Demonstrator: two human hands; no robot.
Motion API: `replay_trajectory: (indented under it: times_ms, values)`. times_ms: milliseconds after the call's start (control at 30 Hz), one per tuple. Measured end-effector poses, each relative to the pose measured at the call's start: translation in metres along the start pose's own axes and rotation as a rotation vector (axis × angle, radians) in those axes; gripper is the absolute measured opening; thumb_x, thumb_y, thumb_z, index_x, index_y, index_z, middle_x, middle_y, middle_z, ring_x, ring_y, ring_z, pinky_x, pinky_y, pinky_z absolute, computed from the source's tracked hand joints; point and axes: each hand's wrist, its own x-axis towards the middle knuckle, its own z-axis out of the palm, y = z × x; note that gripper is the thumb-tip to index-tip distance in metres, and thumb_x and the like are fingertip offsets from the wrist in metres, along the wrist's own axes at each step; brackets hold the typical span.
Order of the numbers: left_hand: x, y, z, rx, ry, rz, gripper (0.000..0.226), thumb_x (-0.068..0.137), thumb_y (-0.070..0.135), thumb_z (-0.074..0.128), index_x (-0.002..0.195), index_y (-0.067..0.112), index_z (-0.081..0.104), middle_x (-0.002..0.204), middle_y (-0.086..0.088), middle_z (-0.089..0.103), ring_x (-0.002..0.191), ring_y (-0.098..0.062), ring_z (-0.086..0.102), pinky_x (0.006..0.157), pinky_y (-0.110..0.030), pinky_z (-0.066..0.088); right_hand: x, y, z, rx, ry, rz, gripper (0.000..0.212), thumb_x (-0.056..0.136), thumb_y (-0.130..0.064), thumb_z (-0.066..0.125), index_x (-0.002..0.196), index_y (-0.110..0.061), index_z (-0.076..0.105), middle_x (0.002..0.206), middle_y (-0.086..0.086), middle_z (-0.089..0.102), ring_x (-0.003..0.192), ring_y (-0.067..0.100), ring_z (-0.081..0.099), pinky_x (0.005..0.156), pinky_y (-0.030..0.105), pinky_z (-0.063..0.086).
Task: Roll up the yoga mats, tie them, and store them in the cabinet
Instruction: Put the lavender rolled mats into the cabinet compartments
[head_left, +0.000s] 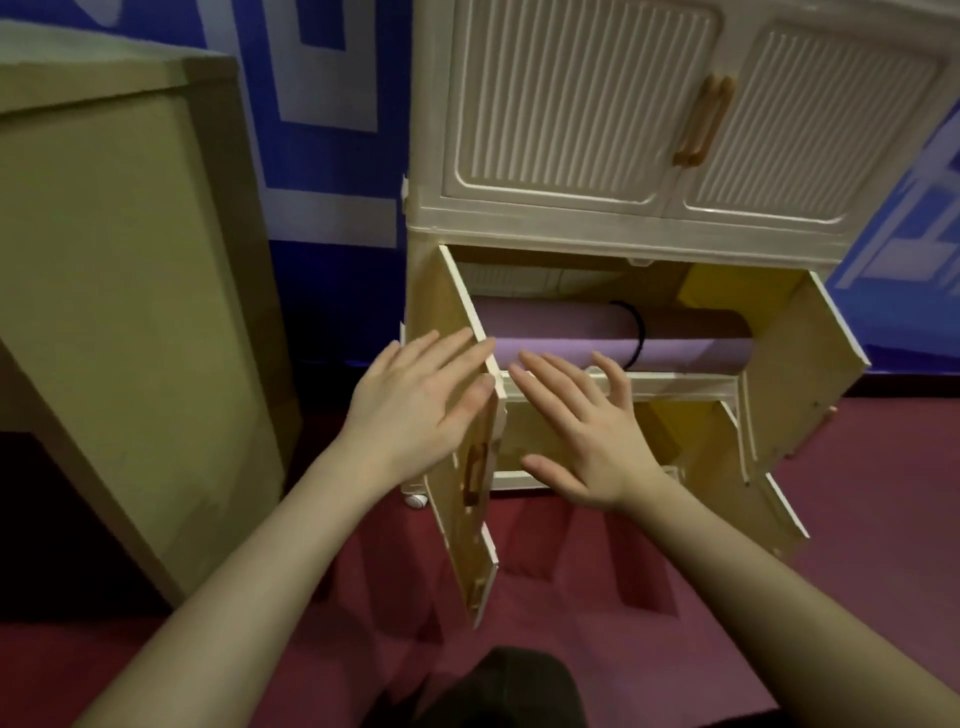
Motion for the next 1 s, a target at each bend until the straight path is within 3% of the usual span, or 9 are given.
replay_trajectory:
  times_ms: [267, 367, 467, 633, 767, 867, 1000]
  values:
    - [0.059, 0.042, 0.068, -0.043, 0.007, 0.123, 0.059, 0.091, 0.050, 0.014, 0.149, 0.038, 0.017, 0.158, 0.011, 0.013, 0.147, -0.015, 0.006, 0.117, -0.038, -0.001, -0.062, 0.051, -0.013, -0.065, -0.012, 0.158, 0.060, 0.098, -0.056, 0.025, 0.146, -0.019, 0.032, 0.152, 0.003, 0.035, 0.138, 0.015, 0.036, 0.106, 0.045, 0.021]
    - [0.089, 0.058, 0.097, -0.001, 0.074, 0.119, 0.059, 0.092, 0.044, 0.028, 0.149, 0.032, 0.023, 0.157, 0.001, 0.023, 0.144, -0.026, 0.019, 0.115, -0.045, 0.015, -0.064, 0.083, 0.003, -0.145, 0.017, 0.224, 0.055, 0.100, -0.050, 0.026, 0.143, -0.018, 0.036, 0.149, 0.008, 0.041, 0.133, 0.018, 0.040, 0.105, 0.042, 0.023]
    - [0.123, 0.065, 0.131, 0.046, 0.220, 0.148, 0.056, 0.090, 0.035, 0.044, 0.145, 0.024, 0.036, 0.146, -0.009, 0.038, 0.131, -0.034, 0.034, 0.101, -0.052, 0.038, -0.058, 0.129, 0.029, -0.223, 0.076, 0.249, 0.054, 0.100, -0.050, 0.026, 0.143, -0.019, 0.037, 0.146, 0.009, 0.039, 0.129, 0.023, 0.040, 0.102, 0.041, 0.025]
    - [0.179, 0.078, 0.169, 0.056, 0.343, 0.092, 0.064, 0.083, 0.023, 0.064, 0.142, 0.015, 0.043, 0.132, -0.011, 0.029, 0.118, -0.032, 0.033, 0.096, -0.050, 0.044, -0.041, 0.213, 0.067, -0.305, 0.063, 0.200, 0.054, 0.099, -0.053, 0.027, 0.144, -0.025, 0.034, 0.143, 0.007, 0.035, 0.126, 0.027, 0.038, 0.097, 0.041, 0.028]
    - [0.216, 0.078, 0.169, 0.104, 0.183, 0.051, 0.068, 0.082, 0.022, 0.066, 0.144, 0.016, 0.039, 0.126, -0.013, 0.036, 0.117, -0.030, 0.037, 0.091, -0.045, 0.048, -0.014, 0.246, 0.079, -0.184, -0.020, 0.274, 0.056, 0.096, -0.050, 0.033, 0.143, -0.020, 0.040, 0.140, 0.006, 0.041, 0.122, 0.029, 0.040, 0.095, 0.044, 0.029]
    - [0.236, 0.071, 0.158, 0.169, -0.028, 0.025, 0.072, 0.079, 0.021, 0.068, 0.145, 0.019, 0.038, 0.129, -0.015, 0.050, 0.123, -0.033, 0.045, 0.101, -0.046, 0.041, 0.016, 0.269, 0.078, -0.067, -0.250, 0.241, 0.058, 0.092, -0.046, 0.034, 0.139, -0.015, 0.049, 0.142, 0.002, 0.050, 0.122, 0.029, 0.051, 0.096, 0.044, 0.040]
    - [0.249, 0.074, 0.130, 0.217, -0.234, -0.028, 0.071, 0.079, 0.022, 0.069, 0.144, 0.017, 0.040, 0.136, -0.011, 0.052, 0.126, -0.030, 0.048, 0.109, -0.044, 0.032, 0.038, 0.284, 0.067, 0.025, -0.445, 0.162, 0.054, 0.087, -0.042, 0.037, 0.133, -0.022, 0.056, 0.139, -0.003, 0.054, 0.119, 0.028, 0.057, 0.096, 0.048, 0.044]
